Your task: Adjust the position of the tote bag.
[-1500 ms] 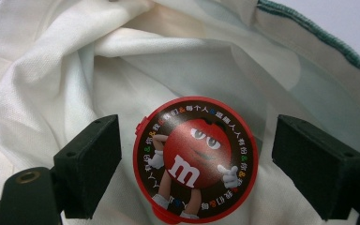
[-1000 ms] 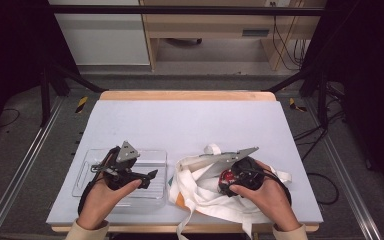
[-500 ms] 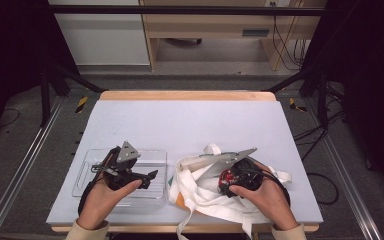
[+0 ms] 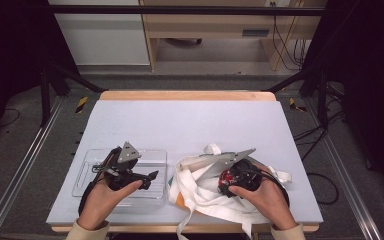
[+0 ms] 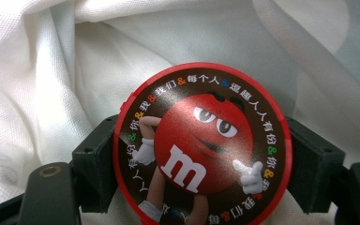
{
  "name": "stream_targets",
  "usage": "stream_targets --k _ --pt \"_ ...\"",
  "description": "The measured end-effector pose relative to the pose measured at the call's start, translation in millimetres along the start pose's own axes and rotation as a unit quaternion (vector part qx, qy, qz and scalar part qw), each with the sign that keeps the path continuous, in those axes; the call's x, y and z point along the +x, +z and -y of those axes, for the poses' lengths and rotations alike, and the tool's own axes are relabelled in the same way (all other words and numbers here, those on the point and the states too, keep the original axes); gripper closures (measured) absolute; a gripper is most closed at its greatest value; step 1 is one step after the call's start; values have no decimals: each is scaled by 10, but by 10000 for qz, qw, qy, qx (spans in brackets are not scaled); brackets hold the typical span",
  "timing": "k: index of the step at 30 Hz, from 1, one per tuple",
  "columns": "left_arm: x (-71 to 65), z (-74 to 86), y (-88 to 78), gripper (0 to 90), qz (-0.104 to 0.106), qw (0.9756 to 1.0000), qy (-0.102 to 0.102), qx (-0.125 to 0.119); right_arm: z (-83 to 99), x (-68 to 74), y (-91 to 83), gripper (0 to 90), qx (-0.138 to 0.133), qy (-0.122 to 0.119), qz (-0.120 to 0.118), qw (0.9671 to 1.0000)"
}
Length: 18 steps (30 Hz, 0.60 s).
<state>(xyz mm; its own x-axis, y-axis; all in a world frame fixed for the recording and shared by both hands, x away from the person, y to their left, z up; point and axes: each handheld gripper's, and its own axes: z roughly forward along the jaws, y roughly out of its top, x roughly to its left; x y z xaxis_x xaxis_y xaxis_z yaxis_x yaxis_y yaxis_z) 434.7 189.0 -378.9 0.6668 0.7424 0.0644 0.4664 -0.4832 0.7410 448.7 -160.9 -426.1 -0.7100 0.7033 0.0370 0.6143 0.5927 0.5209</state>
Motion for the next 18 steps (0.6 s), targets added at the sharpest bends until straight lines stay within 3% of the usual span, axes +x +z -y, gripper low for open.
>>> stream_targets --k 18 --pt "22 2 -15 116 -2 10000 -6 -11 -32 20 -23 254 45 -49 128 9999"
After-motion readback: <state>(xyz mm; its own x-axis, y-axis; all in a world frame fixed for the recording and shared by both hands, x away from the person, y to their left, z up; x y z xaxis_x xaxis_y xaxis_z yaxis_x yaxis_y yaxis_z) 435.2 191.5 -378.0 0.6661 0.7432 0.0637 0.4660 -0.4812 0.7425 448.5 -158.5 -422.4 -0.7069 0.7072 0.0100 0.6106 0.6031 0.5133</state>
